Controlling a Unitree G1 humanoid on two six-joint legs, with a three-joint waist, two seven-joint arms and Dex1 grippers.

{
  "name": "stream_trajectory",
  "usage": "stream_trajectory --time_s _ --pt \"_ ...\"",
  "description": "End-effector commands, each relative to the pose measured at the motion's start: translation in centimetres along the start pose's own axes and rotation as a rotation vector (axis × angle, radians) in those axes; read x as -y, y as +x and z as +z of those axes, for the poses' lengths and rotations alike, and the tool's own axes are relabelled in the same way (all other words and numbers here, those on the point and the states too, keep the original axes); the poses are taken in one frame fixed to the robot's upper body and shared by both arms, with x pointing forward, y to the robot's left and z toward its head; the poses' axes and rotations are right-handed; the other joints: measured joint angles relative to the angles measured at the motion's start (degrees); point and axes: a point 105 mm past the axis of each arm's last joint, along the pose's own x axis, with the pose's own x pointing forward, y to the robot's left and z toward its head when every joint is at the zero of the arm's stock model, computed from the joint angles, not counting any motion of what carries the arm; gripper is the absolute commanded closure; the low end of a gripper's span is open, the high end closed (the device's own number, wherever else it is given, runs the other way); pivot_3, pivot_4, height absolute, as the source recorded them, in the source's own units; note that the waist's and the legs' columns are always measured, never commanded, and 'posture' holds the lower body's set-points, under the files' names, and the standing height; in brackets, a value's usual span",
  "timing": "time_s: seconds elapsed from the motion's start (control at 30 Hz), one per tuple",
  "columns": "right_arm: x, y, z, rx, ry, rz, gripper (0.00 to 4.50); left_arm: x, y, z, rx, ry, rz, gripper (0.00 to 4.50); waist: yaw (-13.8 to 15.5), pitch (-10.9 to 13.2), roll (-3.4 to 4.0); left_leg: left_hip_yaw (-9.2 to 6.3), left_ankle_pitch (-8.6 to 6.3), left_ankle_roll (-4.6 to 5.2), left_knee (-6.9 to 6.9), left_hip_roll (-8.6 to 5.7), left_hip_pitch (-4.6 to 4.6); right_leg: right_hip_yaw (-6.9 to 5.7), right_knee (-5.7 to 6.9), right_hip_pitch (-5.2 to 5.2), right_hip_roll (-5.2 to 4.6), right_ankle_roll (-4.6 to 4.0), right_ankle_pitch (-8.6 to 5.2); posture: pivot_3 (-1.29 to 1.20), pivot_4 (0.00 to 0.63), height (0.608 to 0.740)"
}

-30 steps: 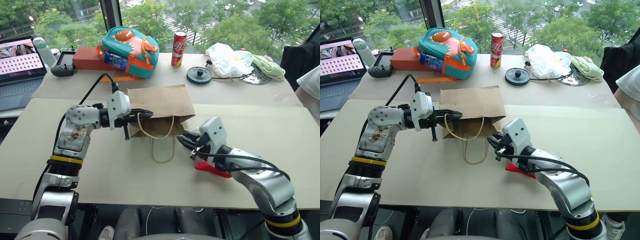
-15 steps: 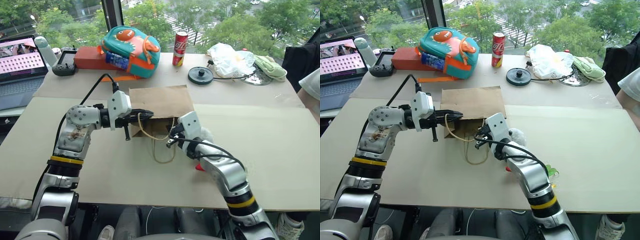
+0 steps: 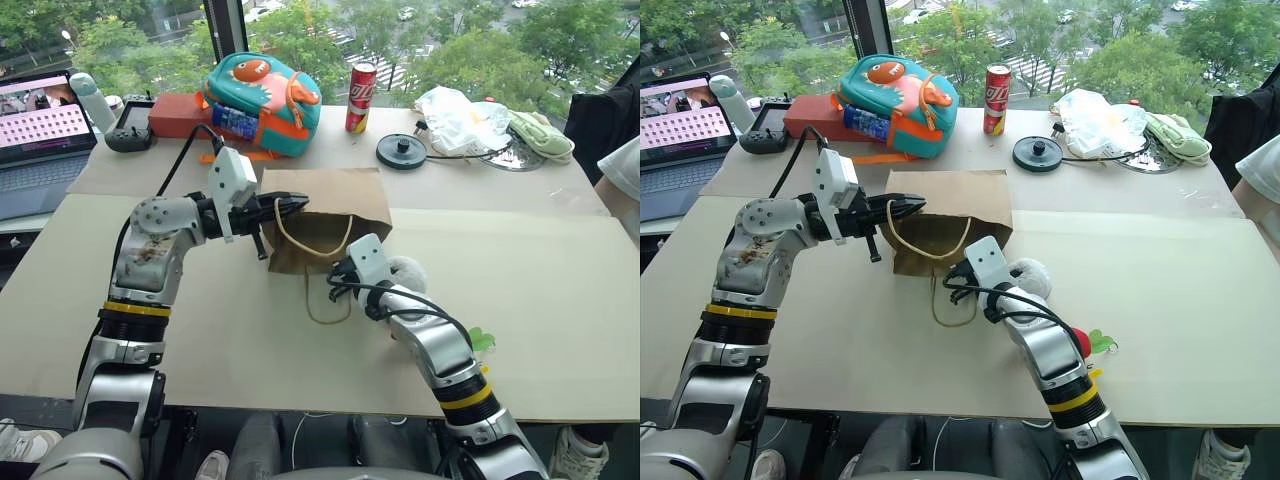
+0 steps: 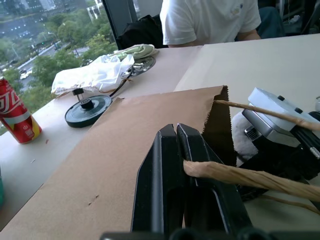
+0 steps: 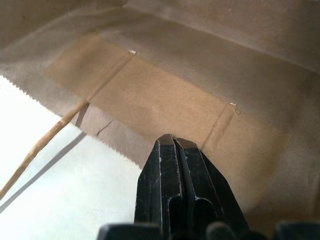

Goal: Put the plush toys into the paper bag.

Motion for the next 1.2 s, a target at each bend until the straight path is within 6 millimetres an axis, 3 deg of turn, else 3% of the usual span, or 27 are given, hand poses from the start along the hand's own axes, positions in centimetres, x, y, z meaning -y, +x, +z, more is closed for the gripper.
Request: stream_trajectory --time_s 0.03,0.33,0.43,0.53,0.6,0.77,0.9,1.07,1.2 --pt "-0.3 -0.1 -0.5 -0.022 0.005 0.013 4.48 -0.7 0.0 2.6 0.073 0.022 0.034 4.50 0.00 0.00 0.00 0.00 0.00 0.00 0.00 0.00 0.00 0.00 0.00 0.00 0.00 0.00 0.00 0.00 0.150 0.728" --pt "-0.3 0.0 -0.5 -0.028 0.001 0.015 4.48 -0.6 -0.1 2.8 0.074 0.004 0.046 4.50 -0.03 0.00 0.00 0.00 0.00 0.00 0.00 0.00 0.00 0.00 -0.01 0.00 0.00 0.00 0.00 0.00 0.150 0.728" --pt "0.1 -0.2 0.5 0.006 -0.006 0.005 4.48 -0.1 -0.1 2.2 0.054 0.005 0.031 4.50 -0.04 0.00 0.00 0.00 0.00 0.00 0.00 0.00 0.00 0.00 -0.01 0.00 0.00 0.00 0.00 0.00 0.150 0.728" --pt "0.3 -1.5 3.8 0.130 0.020 0.032 4.48 0.2 -0.1 1.8 0.044 -0.003 0.025 4.50 -0.03 0.01 0.01 0.00 0.00 0.00 0.00 0.00 0.00 0.00 -0.01 -0.01 0.00 0.00 0.00 0.00 0.150 0.728" --pt "-0.1 -2.4 4.8 0.163 0.017 0.068 4.48 0.3 0.0 1.8 0.046 -0.005 0.025 4.50 -0.02 0.01 0.01 0.00 0.00 0.00 -0.01 0.00 -0.03 0.00 -0.01 -0.03 0.00 0.00 0.00 0.00 0.150 0.728" --pt "-0.6 -4.8 6.5 0.206 0.015 0.123 4.48 0.3 0.0 1.8 0.049 -0.010 0.026 4.50 -0.01 0.01 0.02 0.00 0.00 0.00 -0.04 0.00 -0.03 0.00 -0.02 -0.04 0.00 0.00 0.00 0.00 0.150 0.728" --pt "-0.1 -7.0 6.7 0.197 0.012 0.144 4.48 0.3 0.0 1.7 0.048 -0.015 0.027 4.50 0.06 0.01 0.01 0.00 0.00 0.00 -0.04 0.00 -0.03 0.00 -0.04 -0.03 0.00 0.00 0.00 0.00 0.150 0.728" --pt "3.9 -9.3 6.3 0.170 0.037 0.041 2.99 0.3 0.0 1.6 0.046 -0.017 0.029 4.50 0.05 0.01 0.01 0.00 0.00 0.00 -0.04 0.00 -0.03 0.00 -0.06 -0.03 0.00 0.00 0.00 0.00 0.150 0.728" --pt "5.3 -10.2 4.9 0.105 0.044 0.017 1.60 0.3 0.0 1.5 0.044 -0.017 0.027 4.50 0.10 0.01 0.01 0.00 0.00 0.00 -0.07 -0.01 -0.03 0.00 -0.11 -0.02 -0.01 0.00 -0.01 0.00 0.150 0.728"
